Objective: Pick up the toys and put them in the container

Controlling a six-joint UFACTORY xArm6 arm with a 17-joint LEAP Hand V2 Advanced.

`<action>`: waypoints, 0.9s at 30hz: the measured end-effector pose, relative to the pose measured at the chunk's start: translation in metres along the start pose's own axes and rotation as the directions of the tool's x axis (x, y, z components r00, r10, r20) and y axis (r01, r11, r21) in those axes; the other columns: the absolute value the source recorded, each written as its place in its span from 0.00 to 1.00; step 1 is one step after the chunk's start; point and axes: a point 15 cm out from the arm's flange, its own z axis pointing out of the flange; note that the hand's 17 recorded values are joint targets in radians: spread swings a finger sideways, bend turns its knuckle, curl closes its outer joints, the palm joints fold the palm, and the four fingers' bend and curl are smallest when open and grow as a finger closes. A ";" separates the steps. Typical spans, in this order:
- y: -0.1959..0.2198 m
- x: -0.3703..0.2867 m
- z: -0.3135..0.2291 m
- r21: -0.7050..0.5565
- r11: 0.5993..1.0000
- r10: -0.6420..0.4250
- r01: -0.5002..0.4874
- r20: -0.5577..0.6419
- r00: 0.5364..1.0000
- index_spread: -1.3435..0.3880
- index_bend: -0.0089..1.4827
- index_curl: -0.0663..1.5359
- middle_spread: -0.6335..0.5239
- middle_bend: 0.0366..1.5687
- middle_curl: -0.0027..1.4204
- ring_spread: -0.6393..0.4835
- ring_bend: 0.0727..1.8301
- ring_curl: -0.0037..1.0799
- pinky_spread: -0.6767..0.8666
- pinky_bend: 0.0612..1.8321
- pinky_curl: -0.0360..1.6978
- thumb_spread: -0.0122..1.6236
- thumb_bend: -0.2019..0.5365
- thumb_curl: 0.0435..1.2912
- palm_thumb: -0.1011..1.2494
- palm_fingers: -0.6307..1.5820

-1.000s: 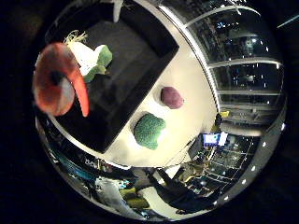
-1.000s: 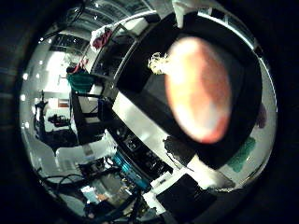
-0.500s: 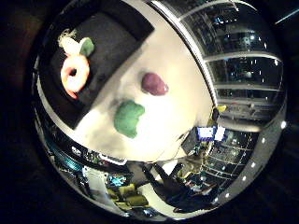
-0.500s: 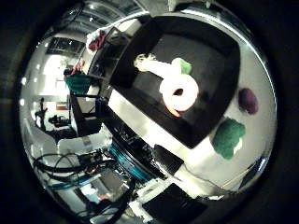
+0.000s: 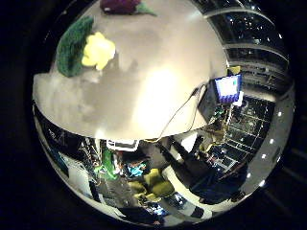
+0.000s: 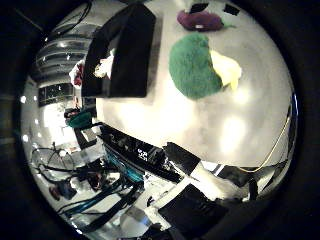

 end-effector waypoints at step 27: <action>-0.039 -0.012 0.018 -0.025 0.999 -0.047 0.047 0.016 0.999 0.60 0.10 0.21 0.60 0.11 0.23 0.73 0.08 0.25 0.71 0.15 0.21 0.59 0.23 0.20 0.44 0.34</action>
